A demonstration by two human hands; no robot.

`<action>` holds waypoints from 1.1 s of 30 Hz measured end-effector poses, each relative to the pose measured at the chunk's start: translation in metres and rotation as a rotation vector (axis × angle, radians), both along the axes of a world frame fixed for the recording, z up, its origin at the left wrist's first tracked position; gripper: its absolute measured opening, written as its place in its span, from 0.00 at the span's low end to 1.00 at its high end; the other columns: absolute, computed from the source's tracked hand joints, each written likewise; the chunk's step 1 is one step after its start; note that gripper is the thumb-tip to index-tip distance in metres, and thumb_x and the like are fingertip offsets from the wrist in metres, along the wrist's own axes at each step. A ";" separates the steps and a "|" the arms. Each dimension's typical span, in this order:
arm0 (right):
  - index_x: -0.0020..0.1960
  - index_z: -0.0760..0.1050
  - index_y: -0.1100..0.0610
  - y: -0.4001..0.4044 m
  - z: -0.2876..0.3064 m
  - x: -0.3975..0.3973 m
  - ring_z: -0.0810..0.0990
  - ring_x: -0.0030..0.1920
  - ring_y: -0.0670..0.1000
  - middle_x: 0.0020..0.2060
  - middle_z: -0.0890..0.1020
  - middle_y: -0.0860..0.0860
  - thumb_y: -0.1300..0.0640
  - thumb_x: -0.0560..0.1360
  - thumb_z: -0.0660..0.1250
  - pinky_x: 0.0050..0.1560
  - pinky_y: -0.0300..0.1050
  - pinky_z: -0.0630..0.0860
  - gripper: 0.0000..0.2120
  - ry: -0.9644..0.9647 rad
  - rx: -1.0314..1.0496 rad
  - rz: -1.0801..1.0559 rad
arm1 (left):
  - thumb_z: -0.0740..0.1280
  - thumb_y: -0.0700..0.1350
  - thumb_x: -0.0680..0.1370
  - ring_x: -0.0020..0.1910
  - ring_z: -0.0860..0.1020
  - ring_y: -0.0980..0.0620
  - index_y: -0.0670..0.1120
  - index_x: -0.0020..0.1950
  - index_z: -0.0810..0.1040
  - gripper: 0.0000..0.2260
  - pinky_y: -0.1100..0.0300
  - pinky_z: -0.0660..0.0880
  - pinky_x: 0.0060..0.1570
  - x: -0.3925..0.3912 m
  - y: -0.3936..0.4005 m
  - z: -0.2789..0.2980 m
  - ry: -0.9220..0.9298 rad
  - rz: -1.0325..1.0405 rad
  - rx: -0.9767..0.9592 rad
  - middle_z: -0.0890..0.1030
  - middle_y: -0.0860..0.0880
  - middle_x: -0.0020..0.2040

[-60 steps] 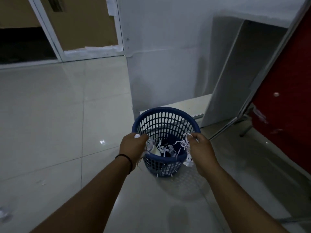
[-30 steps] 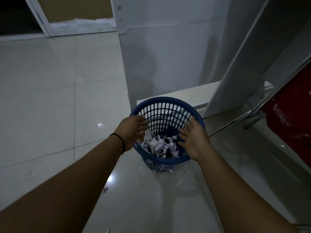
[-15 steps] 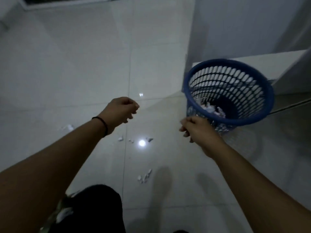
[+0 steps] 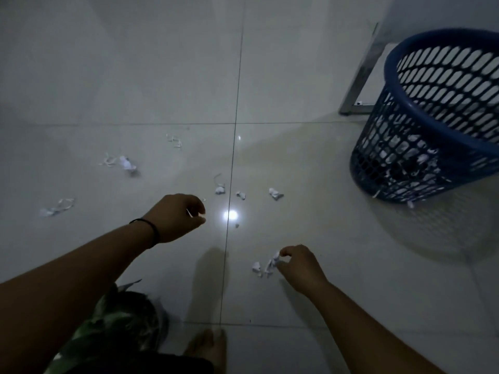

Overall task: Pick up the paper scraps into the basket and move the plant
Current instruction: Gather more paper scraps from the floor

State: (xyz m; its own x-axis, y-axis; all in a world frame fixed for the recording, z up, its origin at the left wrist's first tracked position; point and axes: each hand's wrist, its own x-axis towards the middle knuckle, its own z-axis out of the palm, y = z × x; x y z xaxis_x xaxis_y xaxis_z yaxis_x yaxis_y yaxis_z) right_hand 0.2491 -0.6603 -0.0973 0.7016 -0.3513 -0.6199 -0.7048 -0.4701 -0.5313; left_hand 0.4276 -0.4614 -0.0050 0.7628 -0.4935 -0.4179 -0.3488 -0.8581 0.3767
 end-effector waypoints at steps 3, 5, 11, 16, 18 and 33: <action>0.66 0.70 0.59 0.025 -0.029 0.000 0.74 0.61 0.58 0.62 0.69 0.60 0.49 0.72 0.69 0.60 0.43 0.71 0.27 0.035 -0.030 0.041 | 0.69 0.47 0.73 0.43 0.75 0.52 0.47 0.53 0.80 0.10 0.62 0.68 0.45 0.004 0.014 -0.012 -0.036 0.009 0.017 0.78 0.50 0.46; 0.71 0.62 0.57 0.040 -0.042 0.005 0.71 0.63 0.59 0.64 0.65 0.59 0.42 0.69 0.70 0.61 0.46 0.72 0.37 0.042 -0.056 0.025 | 0.69 0.47 0.73 0.43 0.76 0.52 0.47 0.53 0.80 0.10 0.62 0.68 0.46 0.007 0.021 -0.018 -0.058 0.000 0.036 0.77 0.50 0.47; 0.65 0.65 0.59 0.063 -0.068 0.021 0.72 0.59 0.58 0.62 0.67 0.59 0.49 0.75 0.66 0.55 0.50 0.76 0.23 0.057 -0.205 0.052 | 0.70 0.49 0.73 0.43 0.75 0.52 0.47 0.55 0.79 0.12 0.62 0.68 0.45 0.012 0.033 -0.027 -0.056 0.062 0.036 0.77 0.50 0.47; 0.50 0.70 0.57 0.052 -0.075 0.020 0.73 0.51 0.50 0.54 0.74 0.57 0.63 0.79 0.53 0.45 0.40 0.67 0.08 0.023 -0.205 0.169 | 0.69 0.50 0.74 0.46 0.75 0.52 0.47 0.57 0.78 0.14 0.62 0.69 0.47 0.025 0.026 -0.033 0.014 0.125 0.047 0.80 0.47 0.52; 0.36 0.62 0.54 0.042 -0.068 0.026 0.68 0.41 0.47 0.43 0.71 0.52 0.65 0.78 0.52 0.36 0.36 0.61 0.13 0.003 -0.193 0.131 | 0.69 0.50 0.74 0.48 0.75 0.51 0.46 0.59 0.77 0.16 0.62 0.70 0.48 0.031 0.020 -0.037 0.043 0.114 0.084 0.80 0.46 0.55; 0.60 0.69 0.61 -0.055 0.045 0.155 0.71 0.39 0.49 0.44 0.74 0.53 0.69 0.75 0.56 0.36 0.37 0.65 0.15 -0.051 -0.331 0.308 | 0.66 0.45 0.74 0.48 0.76 0.48 0.45 0.57 0.78 0.12 0.59 0.71 0.50 0.116 -0.002 -0.082 0.007 0.076 -0.010 0.80 0.46 0.52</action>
